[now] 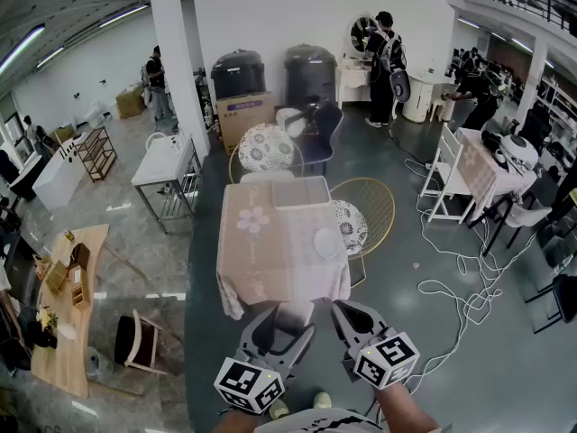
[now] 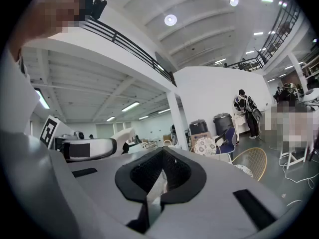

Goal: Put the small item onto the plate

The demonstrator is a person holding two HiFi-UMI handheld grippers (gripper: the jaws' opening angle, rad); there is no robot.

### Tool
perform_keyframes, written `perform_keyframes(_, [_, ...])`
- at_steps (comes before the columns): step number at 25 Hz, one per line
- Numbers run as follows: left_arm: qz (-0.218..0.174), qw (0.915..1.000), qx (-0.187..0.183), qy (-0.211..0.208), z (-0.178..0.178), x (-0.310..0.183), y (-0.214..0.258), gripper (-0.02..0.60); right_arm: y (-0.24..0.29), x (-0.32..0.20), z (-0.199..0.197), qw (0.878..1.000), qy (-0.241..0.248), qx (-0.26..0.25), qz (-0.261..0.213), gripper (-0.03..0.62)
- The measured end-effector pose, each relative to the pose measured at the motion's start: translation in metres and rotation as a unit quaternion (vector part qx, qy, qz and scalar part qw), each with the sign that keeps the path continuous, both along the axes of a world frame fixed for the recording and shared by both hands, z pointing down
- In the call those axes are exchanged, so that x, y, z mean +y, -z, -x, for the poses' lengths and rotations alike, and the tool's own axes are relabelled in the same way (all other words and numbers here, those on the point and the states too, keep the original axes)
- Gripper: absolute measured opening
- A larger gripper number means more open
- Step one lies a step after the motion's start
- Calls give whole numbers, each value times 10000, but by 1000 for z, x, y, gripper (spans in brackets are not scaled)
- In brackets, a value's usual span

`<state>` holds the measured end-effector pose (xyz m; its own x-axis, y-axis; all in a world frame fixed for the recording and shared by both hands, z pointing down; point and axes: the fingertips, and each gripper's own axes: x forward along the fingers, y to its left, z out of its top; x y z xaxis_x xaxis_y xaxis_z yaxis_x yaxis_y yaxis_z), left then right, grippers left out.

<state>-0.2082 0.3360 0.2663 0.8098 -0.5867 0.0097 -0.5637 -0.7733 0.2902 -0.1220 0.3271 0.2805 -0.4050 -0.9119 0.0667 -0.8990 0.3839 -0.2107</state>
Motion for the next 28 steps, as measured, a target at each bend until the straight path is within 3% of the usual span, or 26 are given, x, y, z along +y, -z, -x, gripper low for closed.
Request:
perform_keyframes(11, [-12, 10000, -28, 8, -7, -4, 4, 307, 2, -5, -3, 9999, 104, 3, 12, 14])
perform_keyframes(19, [-73, 9998, -113, 120, -10, -5, 3, 307, 7, -4, -13, 9989, 75, -460, -20, 15])
perform_keyframes(28, [-40, 9995, -140, 262, -25, -11, -3, 307, 6, -4, -32, 9986, 103, -501, -138, 15])
